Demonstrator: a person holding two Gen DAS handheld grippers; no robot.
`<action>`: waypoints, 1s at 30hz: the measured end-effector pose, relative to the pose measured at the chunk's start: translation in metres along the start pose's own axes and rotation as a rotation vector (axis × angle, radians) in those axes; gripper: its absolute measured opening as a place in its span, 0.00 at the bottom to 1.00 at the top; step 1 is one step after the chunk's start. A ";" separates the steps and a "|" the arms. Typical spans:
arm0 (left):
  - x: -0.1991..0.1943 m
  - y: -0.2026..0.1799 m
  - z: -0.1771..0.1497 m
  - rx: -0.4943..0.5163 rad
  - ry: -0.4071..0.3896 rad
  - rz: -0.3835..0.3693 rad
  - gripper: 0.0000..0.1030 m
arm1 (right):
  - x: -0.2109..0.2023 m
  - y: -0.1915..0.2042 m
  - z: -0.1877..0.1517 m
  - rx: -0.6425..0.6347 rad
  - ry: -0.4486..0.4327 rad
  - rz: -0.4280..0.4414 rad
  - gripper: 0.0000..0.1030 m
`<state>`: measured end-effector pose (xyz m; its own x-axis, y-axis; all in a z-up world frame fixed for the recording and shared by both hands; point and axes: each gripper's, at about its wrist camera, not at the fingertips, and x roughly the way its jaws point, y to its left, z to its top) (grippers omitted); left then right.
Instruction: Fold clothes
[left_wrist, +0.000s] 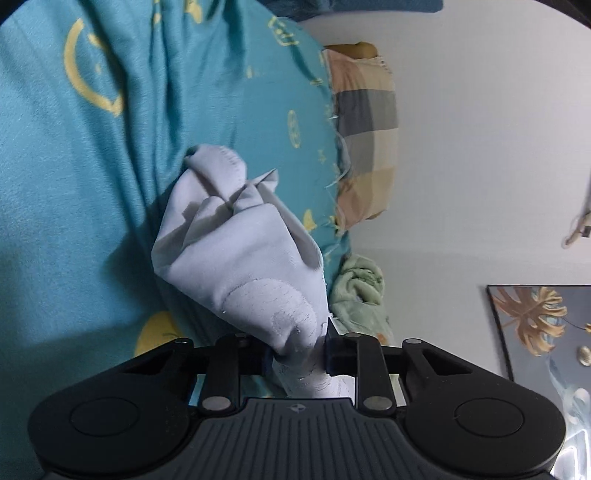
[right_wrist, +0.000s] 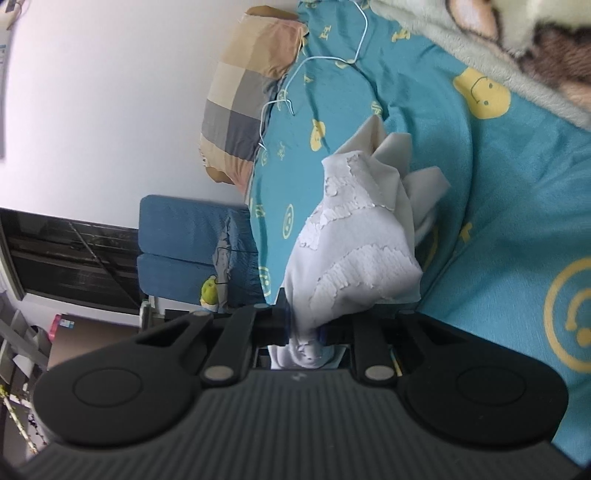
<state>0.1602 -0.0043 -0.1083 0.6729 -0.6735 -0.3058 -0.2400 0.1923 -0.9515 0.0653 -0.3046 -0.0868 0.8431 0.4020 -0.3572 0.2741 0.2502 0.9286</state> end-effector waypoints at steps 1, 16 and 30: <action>0.002 -0.007 -0.001 0.003 0.003 -0.010 0.24 | -0.007 0.003 -0.001 0.009 -0.002 0.009 0.16; 0.209 -0.277 -0.087 0.193 0.300 -0.073 0.24 | -0.179 0.097 0.169 -0.044 -0.294 0.093 0.16; 0.385 -0.318 -0.282 0.455 0.568 -0.213 0.26 | -0.290 0.078 0.328 -0.284 -0.562 -0.170 0.16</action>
<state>0.2983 -0.5262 0.0852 0.1795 -0.9694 -0.1673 0.2505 0.2095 -0.9452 -0.0056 -0.6903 0.1227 0.9335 -0.1657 -0.3180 0.3565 0.5241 0.7735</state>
